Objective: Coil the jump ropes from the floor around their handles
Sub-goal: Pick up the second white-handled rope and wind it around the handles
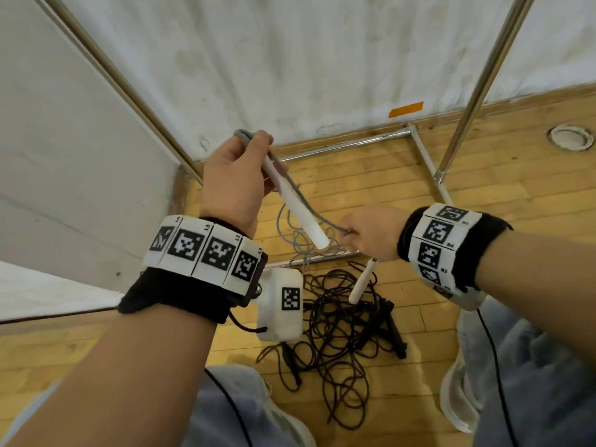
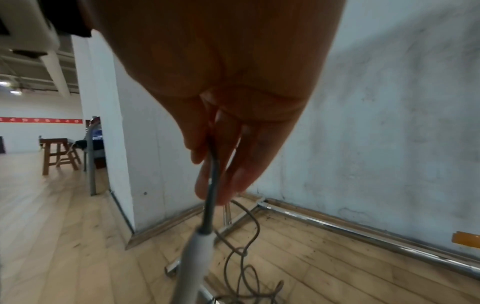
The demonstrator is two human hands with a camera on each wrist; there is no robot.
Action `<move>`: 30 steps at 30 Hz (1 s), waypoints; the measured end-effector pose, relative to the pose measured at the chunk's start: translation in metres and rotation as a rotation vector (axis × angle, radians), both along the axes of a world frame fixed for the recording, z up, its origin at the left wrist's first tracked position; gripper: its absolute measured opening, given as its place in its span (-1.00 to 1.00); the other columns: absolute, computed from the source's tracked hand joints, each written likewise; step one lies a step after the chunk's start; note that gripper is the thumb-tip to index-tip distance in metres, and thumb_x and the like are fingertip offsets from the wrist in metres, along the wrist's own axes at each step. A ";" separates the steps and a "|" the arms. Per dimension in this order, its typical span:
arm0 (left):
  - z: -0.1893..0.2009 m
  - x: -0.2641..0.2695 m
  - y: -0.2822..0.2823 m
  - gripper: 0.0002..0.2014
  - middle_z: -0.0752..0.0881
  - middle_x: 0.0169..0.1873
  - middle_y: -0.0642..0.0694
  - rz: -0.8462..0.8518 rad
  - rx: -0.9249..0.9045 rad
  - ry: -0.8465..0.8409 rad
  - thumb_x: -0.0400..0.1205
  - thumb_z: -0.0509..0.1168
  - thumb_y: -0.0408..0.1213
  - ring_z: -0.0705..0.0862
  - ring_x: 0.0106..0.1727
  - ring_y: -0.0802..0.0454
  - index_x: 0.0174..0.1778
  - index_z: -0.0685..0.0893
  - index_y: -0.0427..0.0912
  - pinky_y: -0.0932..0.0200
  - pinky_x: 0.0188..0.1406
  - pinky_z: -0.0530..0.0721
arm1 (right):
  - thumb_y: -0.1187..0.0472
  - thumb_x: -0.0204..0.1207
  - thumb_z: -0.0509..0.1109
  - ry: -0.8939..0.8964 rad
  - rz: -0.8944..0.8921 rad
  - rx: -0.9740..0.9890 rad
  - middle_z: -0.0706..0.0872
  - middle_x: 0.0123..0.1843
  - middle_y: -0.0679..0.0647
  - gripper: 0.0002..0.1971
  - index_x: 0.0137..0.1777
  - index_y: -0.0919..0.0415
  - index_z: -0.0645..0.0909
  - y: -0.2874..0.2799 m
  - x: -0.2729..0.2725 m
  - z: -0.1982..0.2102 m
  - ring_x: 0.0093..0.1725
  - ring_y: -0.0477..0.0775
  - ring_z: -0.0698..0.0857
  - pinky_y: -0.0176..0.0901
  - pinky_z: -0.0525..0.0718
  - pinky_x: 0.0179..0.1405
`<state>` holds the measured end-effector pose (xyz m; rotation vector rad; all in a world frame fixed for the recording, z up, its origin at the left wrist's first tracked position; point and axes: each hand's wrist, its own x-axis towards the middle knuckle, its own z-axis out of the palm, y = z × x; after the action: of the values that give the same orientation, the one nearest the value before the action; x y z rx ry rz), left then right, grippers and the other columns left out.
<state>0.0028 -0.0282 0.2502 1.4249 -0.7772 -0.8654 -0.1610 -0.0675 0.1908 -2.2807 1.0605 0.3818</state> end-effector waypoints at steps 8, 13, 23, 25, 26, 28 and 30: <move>-0.010 0.003 -0.007 -0.80 0.52 -0.60 0.08 -0.083 0.276 -0.080 0.62 0.20 -0.19 0.43 -0.53 0.10 -0.23 0.70 -0.11 0.16 -0.38 0.41 | 0.29 0.67 0.20 -0.790 -0.567 0.468 0.73 -0.43 0.12 -0.81 -0.15 0.28 0.57 -0.016 0.005 0.055 -0.52 -0.03 0.70 -0.33 0.64 -0.58; 0.003 -0.015 0.009 -0.69 0.74 -0.28 0.05 -0.426 0.271 -0.412 0.18 0.34 -0.13 0.61 -0.27 0.11 -0.18 0.74 -0.08 0.20 -0.17 0.52 | 0.26 0.71 0.13 -1.117 -0.840 0.797 0.68 -0.52 0.04 -0.78 -0.14 0.28 0.52 -0.018 0.010 0.072 -0.54 -0.11 0.69 -0.39 0.63 -0.61; 0.008 -0.024 0.007 -0.85 0.71 -0.39 0.07 -0.425 0.121 -0.555 0.65 0.30 -0.33 0.63 -0.32 0.30 -0.23 0.70 -0.14 0.35 -0.15 0.55 | 0.08 0.63 0.25 -0.908 -0.740 0.210 0.68 -0.49 0.09 -0.67 -0.26 0.28 0.63 -0.018 0.006 0.084 -0.54 0.01 0.65 -0.23 0.55 -0.54; 0.011 -0.024 0.006 -0.77 0.65 -0.45 0.08 -0.405 0.096 -0.545 0.70 0.24 -0.30 0.59 -0.37 0.27 -0.28 0.64 -0.06 0.35 -0.19 0.53 | -0.09 0.62 0.19 -0.608 -0.551 -0.195 0.60 -0.57 0.07 -0.49 -0.36 0.29 0.64 -0.022 0.001 0.080 -0.53 0.05 0.58 -0.14 0.51 -0.43; 0.013 -0.024 0.006 -0.74 0.62 -0.47 0.06 -0.416 0.082 -0.540 0.72 0.20 -0.30 0.57 -0.37 0.21 -0.29 0.62 -0.07 0.32 -0.19 0.53 | -0.10 0.63 0.17 -0.530 -0.484 -0.362 0.55 -0.55 0.06 -0.47 -0.40 0.28 0.60 -0.022 0.000 0.078 -0.48 0.07 0.54 -0.10 0.44 -0.37; 0.019 -0.023 0.008 -0.71 0.53 -0.50 -0.01 -0.465 0.051 -0.487 0.74 0.15 -0.37 0.54 -0.39 0.08 -0.31 0.59 -0.14 0.35 -0.29 0.55 | -0.03 0.66 0.15 -0.569 -0.415 -0.497 0.61 -0.31 0.06 -0.61 -0.24 0.22 0.59 -0.021 0.001 0.074 -0.27 0.06 0.54 -0.15 0.36 -0.20; 0.021 -0.023 0.011 -0.70 0.48 -0.56 -0.04 -0.498 0.043 -0.394 0.71 0.15 -0.45 0.49 -0.48 0.04 -0.35 0.56 -0.23 0.34 -0.44 0.51 | 0.04 0.71 0.09 -0.674 -0.364 -0.270 0.69 0.10 0.11 -0.65 0.13 0.25 0.63 -0.019 0.007 0.071 0.10 0.09 0.60 -0.27 0.38 0.02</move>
<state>-0.0200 -0.0174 0.2711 1.4842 -1.4626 -0.9882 -0.1540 -0.0865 0.2619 -2.1144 1.1597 -0.6686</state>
